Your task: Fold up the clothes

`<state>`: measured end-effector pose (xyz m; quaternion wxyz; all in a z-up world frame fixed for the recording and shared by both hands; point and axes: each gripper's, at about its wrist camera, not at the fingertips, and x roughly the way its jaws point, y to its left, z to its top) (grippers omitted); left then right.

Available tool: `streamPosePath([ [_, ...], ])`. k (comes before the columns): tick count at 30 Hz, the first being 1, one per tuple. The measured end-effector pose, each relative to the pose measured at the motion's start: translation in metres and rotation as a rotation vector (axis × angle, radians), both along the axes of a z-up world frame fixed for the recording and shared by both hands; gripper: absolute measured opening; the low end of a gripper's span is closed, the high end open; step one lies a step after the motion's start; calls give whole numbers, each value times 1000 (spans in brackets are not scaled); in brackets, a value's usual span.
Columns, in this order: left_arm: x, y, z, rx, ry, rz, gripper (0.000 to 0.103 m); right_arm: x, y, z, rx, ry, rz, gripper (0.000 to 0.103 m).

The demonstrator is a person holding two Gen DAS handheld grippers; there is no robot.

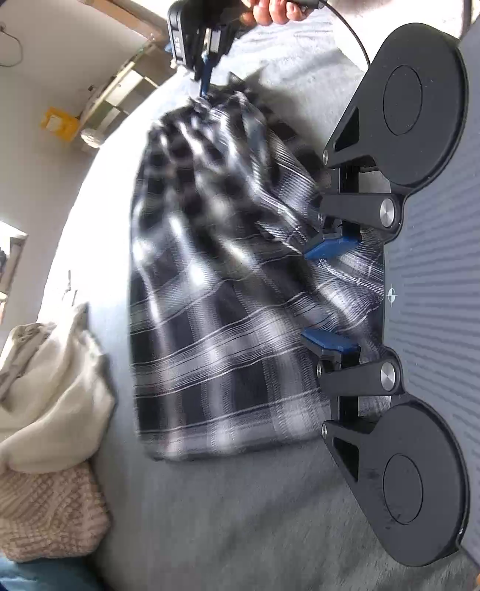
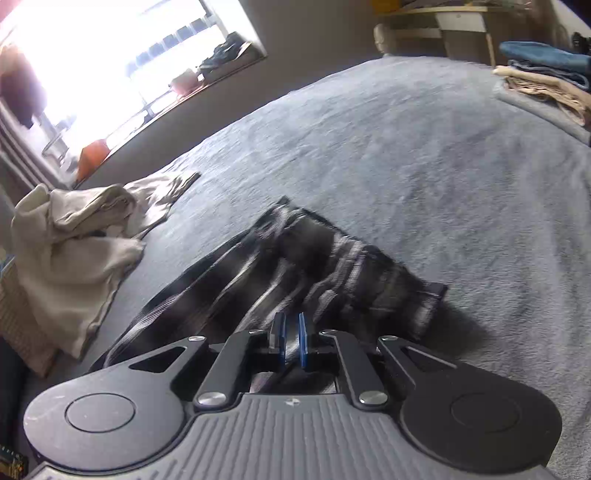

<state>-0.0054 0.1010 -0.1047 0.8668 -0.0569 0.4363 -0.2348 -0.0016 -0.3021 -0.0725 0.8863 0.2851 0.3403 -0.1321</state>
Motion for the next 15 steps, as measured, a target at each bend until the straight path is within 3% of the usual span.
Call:
streamPosePath([
  [5, 5, 18, 16, -58, -10, 74, 44, 20, 32, 12, 53, 7, 140, 10],
  [9, 27, 20, 13, 58, 20, 155, 45, 33, 78, 3, 113, 35, 338, 15],
  [15, 51, 14, 6, 179, 34, 224, 45, 42, 134, -16, 50, 83, 506, 15],
])
